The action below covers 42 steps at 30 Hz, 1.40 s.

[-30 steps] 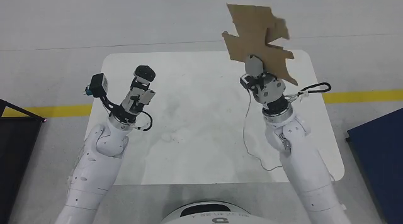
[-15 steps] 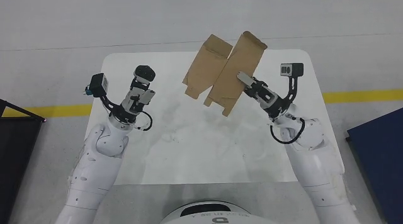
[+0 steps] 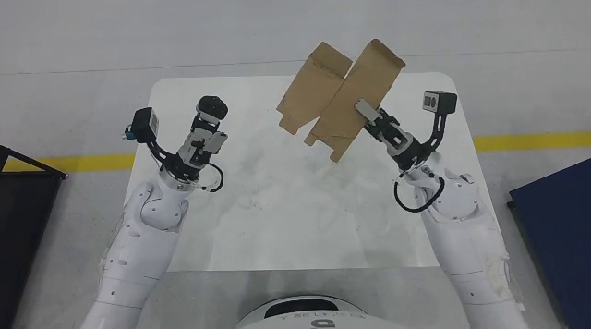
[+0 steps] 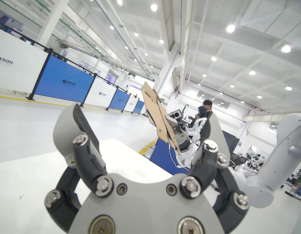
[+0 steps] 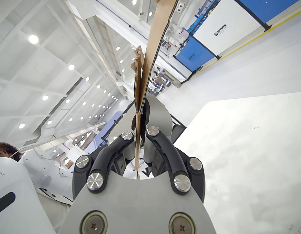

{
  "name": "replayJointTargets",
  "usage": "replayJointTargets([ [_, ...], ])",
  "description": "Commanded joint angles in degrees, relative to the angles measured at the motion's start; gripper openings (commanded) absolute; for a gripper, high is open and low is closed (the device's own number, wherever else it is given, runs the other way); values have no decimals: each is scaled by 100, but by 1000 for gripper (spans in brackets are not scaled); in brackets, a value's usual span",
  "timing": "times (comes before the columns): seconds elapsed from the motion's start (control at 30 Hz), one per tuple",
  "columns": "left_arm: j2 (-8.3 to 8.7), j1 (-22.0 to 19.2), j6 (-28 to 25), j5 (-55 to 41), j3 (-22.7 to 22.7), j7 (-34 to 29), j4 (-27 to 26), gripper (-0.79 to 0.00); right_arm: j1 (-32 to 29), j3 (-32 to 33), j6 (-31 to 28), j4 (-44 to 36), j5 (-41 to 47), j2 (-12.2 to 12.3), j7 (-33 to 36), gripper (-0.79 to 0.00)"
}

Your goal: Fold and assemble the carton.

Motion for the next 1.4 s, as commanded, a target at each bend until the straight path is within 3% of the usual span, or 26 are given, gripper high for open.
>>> replayJointTargets([
  [0.0,3,-19,61,62,56,-187,-45,0,27,-38,-63,-91,-211,10,115,-785],
  [0.1,-40,-63,-123,-1606,514,-235,174,0,149,-106,-484,-200,-731,89,991,-785],
  [0.23,117,-751,-56,-3664,921,-2269,636,0,480,-69,-925,-158,-313,266,2777,-785],
  [0.3,238,-1095,183,-4528,921,-3554,813,0,587,-17,-794,-151,-96,329,3107,-785],
  [0.33,285,-1226,233,-5094,930,-4105,825,-31,636,-9,-713,-175,-97,357,3187,-785],
  [0.37,322,-1341,322,-5609,934,-4595,853,-203,677,-6,-665,-172,-101,379,3236,-785],
  [0.4,357,-1442,422,-5988,944,-5094,899,-431,709,-13,-632,-139,-45,392,3249,-785],
  [0.43,383,-1532,534,-6301,973,-5571,954,-505,744,-22,-571,-96,-2,401,3245,-785],
  [0.5,412,-1687,685,-6851,1056,-6418,1033,-471,827,-28,-386,-10,-61,417,3177,-785],
  [0.57,427,-1836,910,-6968,1151,-6780,1024,-422,890,-65,-288,22,-120,428,3115,-785],
  [0.6,437,-1885,991,-6904,1201,-6861,1001,-413,919,-81,-251,26,-153,436,3112,-785],
  [0.67,451,-1945,1054,-6787,1336,-6923,892,-320,977,-116,-176,26,-195,456,3164,-785],
  [0.7,461,-1982,1093,-6722,1414,-6963,805,-215,1009,-127,-128,34,-210,466,3199,-785],
  [0.77,485,-2044,1074,-6647,1517,-6944,733,-117,1075,-145,-57,44,-203,484,3221,-785],
  [0.83,520,-2143,973,-6334,1592,-6843,772,-148,1139,-183,-27,56,-151,499,3253,-785],
  [0.9,557,-2232,805,-6004,1673,-6675,853,-256,1201,-238,-9,73,-99,512,3283,-785],
  [1.03,684,-2392,452,-5454,1653,-6322,1022,-277,1287,-312,1,150,-28,533,3222,-785],
  [1.1,769,-2401,309,-5166,1638,-6179,1017,-252,1302,-323,5,191,3,546,3184,-785],
  [1.17,861,-2389,215,-4929,1678,-6085,928,-135,1295,-324,46,239,39,560,3141,-785],
  [1.2,906,-2368,152,-4883,1738,-6022,818,-40,1290,-328,63,252,34,567,3132,-785],
  [1.3,1061,-2373,12,-4722,1897,-5882,672,-28,1280,-362,83,255,45,588,3118,-785],
  [1.33,1109,-2385,-74,-4706,1945,-5796,659,-49,1276,-376,84,253,40,594,3107,-785],
  [1.37,1150,-2410,-162,-4706,1981,-5707,659,-123,1271,-399,85,239,47,599,3108,-785],
])
